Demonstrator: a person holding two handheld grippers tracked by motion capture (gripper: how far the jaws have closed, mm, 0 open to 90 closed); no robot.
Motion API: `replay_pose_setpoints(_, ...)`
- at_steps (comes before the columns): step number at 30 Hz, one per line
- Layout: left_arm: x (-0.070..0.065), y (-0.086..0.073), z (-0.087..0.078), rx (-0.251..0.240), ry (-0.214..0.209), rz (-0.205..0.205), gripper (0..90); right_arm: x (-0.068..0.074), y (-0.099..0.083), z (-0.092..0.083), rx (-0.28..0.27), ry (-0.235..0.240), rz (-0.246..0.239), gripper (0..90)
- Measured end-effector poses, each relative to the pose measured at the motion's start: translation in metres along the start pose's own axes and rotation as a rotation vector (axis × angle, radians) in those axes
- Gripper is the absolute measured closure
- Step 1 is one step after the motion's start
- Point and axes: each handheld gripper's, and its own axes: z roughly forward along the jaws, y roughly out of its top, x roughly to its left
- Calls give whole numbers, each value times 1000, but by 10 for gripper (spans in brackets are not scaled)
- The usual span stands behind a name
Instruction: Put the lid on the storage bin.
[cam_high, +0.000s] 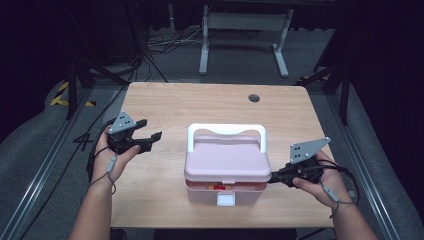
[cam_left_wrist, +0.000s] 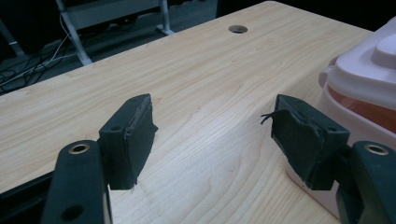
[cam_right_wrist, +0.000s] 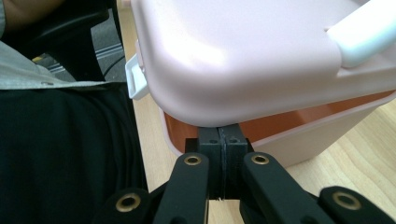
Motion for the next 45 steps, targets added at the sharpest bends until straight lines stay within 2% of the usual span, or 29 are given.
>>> replay_pose_setpoints(30, 1, -2, 2, 18, -4, -1, 303, 1, -2, 2, 146, 39, 2, 900)
replay_pose_setpoints(38, 0, -2, 4, 29, -17, 2, 301, 2, -3, 3, 186, 51, 2, 900)
replay_pose_setpoints(43, 0, -2, 4, 29, -17, 4, 301, 2, -3, 3, 194, 55, 3, 900)
replay_pose_setpoints(45, 0, -2, 3, 28, -17, 3, 300, 2, -3, 2, 185, 71, 7, 900)
